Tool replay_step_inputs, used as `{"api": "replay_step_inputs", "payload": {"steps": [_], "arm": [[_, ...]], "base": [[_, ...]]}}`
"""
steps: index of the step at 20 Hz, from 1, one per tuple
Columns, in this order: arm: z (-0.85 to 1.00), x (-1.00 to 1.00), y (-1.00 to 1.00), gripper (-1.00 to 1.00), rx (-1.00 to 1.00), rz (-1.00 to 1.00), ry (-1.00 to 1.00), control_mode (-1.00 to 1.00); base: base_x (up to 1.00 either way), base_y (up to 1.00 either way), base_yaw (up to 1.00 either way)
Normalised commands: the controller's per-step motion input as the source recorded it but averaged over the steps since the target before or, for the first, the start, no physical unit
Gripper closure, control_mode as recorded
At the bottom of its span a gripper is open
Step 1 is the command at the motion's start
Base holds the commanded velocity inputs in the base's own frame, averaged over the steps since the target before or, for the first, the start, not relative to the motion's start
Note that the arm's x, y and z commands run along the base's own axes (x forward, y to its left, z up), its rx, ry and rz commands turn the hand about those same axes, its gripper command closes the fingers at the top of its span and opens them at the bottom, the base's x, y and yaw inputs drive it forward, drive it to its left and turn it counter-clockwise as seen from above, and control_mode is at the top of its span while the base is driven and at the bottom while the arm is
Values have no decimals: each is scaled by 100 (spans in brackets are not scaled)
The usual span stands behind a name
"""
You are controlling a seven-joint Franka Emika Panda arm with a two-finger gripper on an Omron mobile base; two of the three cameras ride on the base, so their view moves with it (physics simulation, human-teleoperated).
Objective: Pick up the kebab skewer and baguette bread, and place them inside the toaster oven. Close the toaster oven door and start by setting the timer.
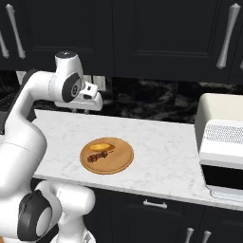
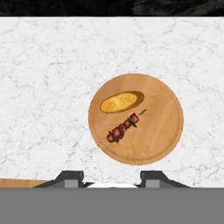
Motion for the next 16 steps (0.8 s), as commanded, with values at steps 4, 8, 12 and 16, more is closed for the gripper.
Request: {"api": "replay_step_inputs", "payload": {"steps": [4, 8, 12, 16], "arm": [[0, 0, 0, -100, 0, 0, 0, 100], [0, 0, 0, -100, 0, 0, 0, 100], [0, 0, 0, -100, 0, 0, 0, 100], [0, 0, 0, -100, 0, 0, 0, 100]], "base": [[0, 0, 0], [0, 0, 0], [0, 0, 0], [-1, -25, 0]]}}
